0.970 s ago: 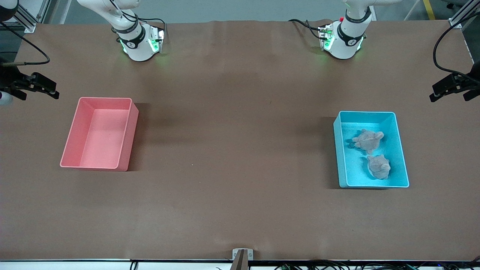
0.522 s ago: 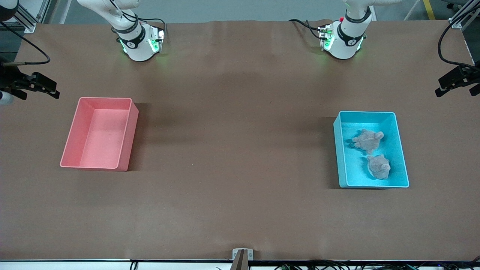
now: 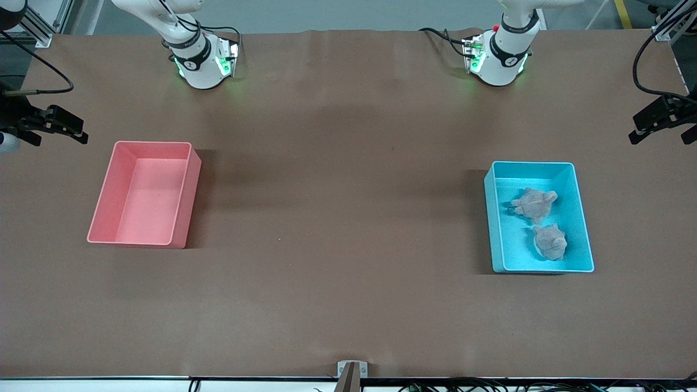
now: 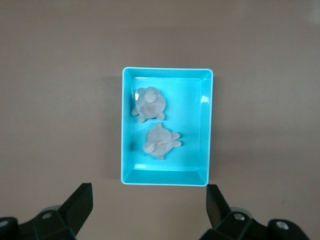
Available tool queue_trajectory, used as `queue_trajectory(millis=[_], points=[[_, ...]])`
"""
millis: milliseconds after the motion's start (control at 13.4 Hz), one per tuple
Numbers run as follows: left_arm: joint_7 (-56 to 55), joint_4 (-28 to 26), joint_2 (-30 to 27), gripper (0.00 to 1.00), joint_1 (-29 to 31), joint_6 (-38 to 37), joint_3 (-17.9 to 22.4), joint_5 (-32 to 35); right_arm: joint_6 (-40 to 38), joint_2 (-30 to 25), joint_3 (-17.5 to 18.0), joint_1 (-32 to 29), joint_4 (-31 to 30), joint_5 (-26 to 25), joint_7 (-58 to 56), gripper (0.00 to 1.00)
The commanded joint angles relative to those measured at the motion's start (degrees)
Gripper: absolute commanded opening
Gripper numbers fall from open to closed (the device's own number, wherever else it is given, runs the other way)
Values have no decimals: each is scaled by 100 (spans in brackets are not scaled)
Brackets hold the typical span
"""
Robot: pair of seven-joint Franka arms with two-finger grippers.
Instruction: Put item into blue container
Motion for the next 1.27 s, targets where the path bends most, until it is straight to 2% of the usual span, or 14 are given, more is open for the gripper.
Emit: queue_trajectory(millis=[0, 1194], points=[[-301, 190, 130, 100, -2, -24, -146, -69, 41, -165, 58, -65, -139, 68, -107, 100], [-320, 199, 113, 100, 33, 3, -164, -131, 58, -165, 67, -48, -148, 24, -133, 100]])
